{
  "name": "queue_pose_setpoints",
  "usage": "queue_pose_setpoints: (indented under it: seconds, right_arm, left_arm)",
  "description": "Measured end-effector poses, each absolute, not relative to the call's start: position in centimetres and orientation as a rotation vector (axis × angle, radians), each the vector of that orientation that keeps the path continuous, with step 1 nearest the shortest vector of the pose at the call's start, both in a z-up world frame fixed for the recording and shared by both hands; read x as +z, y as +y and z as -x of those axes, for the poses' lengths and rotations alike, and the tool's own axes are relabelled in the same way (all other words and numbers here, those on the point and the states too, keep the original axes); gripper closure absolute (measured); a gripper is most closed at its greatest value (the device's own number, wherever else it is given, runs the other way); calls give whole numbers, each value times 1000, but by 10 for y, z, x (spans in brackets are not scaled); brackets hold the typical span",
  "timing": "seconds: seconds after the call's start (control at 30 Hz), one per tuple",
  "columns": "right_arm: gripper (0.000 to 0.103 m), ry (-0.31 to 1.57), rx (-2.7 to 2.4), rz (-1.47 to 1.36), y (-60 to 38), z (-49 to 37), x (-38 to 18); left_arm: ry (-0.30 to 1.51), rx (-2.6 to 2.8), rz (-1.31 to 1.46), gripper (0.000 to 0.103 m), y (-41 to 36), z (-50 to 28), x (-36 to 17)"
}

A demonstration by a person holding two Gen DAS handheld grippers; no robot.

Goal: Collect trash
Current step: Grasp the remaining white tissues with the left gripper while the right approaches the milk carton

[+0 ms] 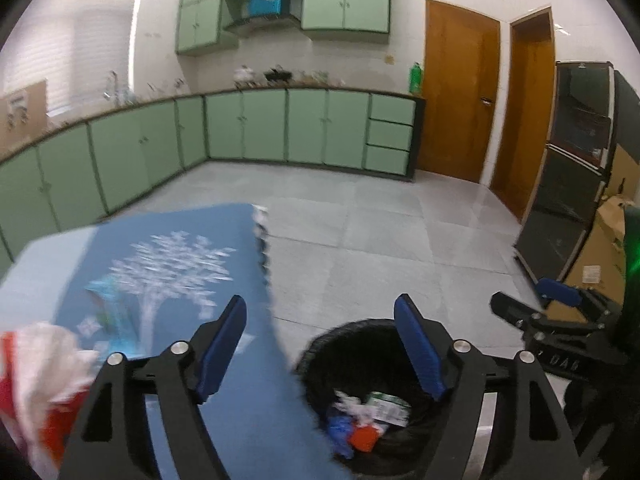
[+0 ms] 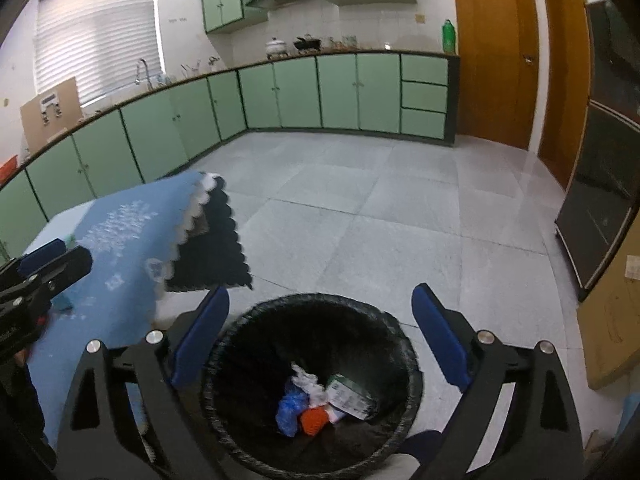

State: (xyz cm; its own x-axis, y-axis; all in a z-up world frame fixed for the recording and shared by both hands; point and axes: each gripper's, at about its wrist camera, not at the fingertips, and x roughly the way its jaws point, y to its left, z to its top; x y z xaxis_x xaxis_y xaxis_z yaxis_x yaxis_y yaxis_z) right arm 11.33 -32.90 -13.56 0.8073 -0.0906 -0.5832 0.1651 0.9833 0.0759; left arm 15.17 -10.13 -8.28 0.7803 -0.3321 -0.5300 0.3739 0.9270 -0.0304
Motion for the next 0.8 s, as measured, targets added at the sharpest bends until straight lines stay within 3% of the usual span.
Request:
queue_pose_setpoints:
  seconds: [0.37, 0.8]
  right_arm:
    - [13, 583, 32, -117, -245, -112, -117]
    - [13, 594, 150, -57, -176, -117, -120]
  left_arm:
    - [478, -133, -88, 28, 0, -110, -57]
    - [552, 15, -43, 33, 68, -115, -91]
